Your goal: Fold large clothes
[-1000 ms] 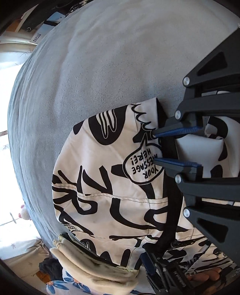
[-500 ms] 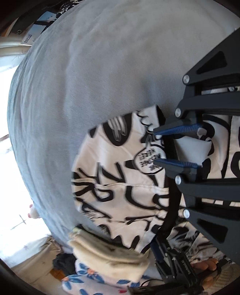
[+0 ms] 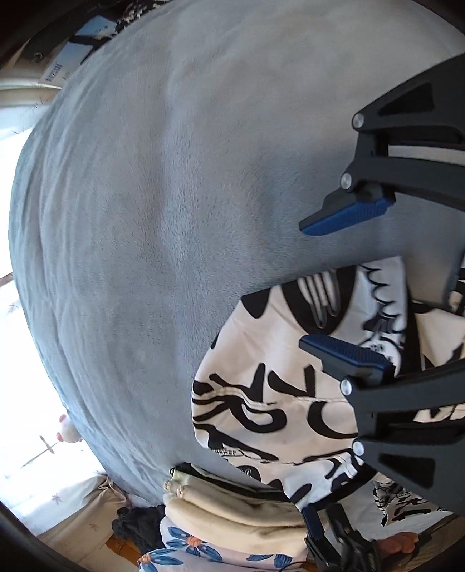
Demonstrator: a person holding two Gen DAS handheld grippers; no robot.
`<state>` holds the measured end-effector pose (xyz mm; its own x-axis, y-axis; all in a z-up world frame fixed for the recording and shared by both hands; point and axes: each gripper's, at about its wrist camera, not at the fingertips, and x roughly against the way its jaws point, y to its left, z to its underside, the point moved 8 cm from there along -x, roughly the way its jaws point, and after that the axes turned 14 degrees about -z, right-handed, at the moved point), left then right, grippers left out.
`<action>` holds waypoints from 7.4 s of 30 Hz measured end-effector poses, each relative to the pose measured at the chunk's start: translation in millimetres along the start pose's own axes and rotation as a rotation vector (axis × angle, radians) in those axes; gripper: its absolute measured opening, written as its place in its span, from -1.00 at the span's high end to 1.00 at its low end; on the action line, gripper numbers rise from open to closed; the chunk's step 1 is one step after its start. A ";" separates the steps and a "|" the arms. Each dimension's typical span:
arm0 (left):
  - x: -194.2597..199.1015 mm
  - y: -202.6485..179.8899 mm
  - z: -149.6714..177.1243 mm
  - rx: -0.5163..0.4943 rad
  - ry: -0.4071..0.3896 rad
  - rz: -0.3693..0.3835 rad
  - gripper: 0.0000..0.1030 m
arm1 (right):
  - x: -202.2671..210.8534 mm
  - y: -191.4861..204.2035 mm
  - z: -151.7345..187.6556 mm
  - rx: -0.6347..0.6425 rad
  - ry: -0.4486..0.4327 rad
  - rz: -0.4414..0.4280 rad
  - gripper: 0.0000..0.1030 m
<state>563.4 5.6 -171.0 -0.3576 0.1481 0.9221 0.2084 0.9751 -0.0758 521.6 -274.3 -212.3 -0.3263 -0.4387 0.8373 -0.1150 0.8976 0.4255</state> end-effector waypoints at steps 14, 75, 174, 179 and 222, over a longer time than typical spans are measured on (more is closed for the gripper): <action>-43.7 38.0 -16.3 0.022 0.071 -0.055 -0.33 | -39.0 -6.3 -17.1 -0.056 0.029 -0.166 -0.12; 131.9 -13.8 376.6 0.052 -0.059 0.221 -0.17 | 128.7 100.4 369.6 0.048 -0.213 -0.160 0.08; 85.5 -18.0 294.7 0.259 -0.099 -0.251 0.35 | 34.6 144.7 302.9 0.000 -0.164 0.158 0.42; 114.8 -15.9 307.4 0.262 -0.130 -0.280 0.06 | 48.3 157.9 316.2 -0.004 -0.161 0.145 0.41; 145.3 23.4 450.4 0.564 -0.108 0.024 -0.14 | 109.0 257.2 375.8 0.213 -0.306 0.032 0.41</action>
<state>106.3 124.3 -209.7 -0.4559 0.1583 0.8759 -0.2901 0.9039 -0.3143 103.9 -75.3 -140.6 -0.5947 -0.4058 0.6940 -0.2822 0.9137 0.2924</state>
